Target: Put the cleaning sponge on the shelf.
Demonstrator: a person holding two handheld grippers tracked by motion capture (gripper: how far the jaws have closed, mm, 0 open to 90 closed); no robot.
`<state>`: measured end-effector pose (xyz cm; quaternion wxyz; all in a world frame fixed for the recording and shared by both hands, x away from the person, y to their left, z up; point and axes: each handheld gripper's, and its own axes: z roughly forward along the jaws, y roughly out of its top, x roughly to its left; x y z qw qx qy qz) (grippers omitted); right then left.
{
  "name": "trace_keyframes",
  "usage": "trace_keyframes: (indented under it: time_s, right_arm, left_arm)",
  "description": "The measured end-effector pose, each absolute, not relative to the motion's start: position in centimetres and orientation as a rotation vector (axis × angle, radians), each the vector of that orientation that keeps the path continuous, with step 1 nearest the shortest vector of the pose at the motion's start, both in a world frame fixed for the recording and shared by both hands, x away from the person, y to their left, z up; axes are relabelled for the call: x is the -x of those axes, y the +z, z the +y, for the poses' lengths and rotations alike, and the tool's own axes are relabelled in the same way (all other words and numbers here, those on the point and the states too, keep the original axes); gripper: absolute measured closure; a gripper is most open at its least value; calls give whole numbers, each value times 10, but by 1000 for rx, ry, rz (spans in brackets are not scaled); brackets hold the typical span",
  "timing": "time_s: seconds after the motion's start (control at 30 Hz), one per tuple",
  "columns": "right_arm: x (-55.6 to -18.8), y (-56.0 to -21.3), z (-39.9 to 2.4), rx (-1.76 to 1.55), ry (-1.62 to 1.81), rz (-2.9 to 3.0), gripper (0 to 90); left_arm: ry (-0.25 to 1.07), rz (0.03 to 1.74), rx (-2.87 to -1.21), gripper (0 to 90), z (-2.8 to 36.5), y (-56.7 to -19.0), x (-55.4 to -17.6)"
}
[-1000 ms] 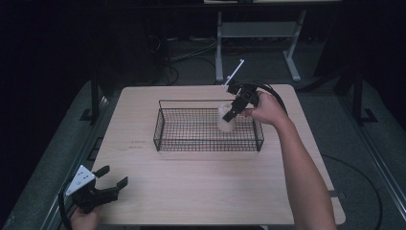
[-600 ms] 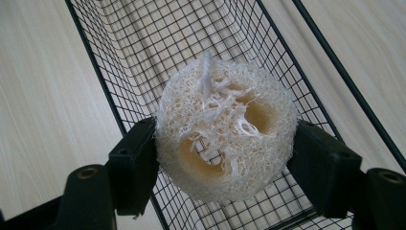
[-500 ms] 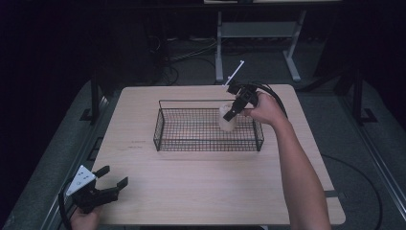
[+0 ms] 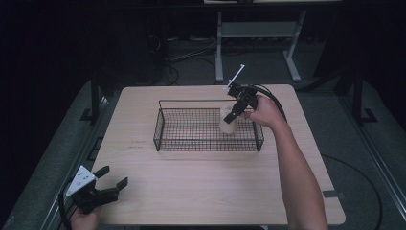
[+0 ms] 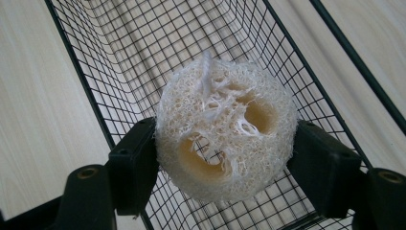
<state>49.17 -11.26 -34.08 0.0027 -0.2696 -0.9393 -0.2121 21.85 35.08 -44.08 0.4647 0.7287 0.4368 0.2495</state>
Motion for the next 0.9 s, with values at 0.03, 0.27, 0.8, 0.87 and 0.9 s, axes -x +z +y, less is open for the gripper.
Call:
trace_keyframes:
  time_s: [0.03,0.27,0.8,0.87,0.9]
  right_arm:
    - [-492,-342,-113,851,-664,-2942,292]
    - [-492,-347,-112,852,-657,-2943,291]
    - [-495,-361,-111,868,-667,-2922,291]
    - [-495,-364,-111,867,-669,-2920,291]
    - [-496,-366,-111,863,-667,-2921,291]
  left_arm:
    - [614,1073,-1791,139,351,-441,-218]
    - [613,1071,-1793,139,351,-441,-218]
    - [616,1075,-1789,139,351,-441,-217]
    - [616,1074,-1788,140,351,-441,-217]
    - [616,1072,-1790,139,351,-441,-217]
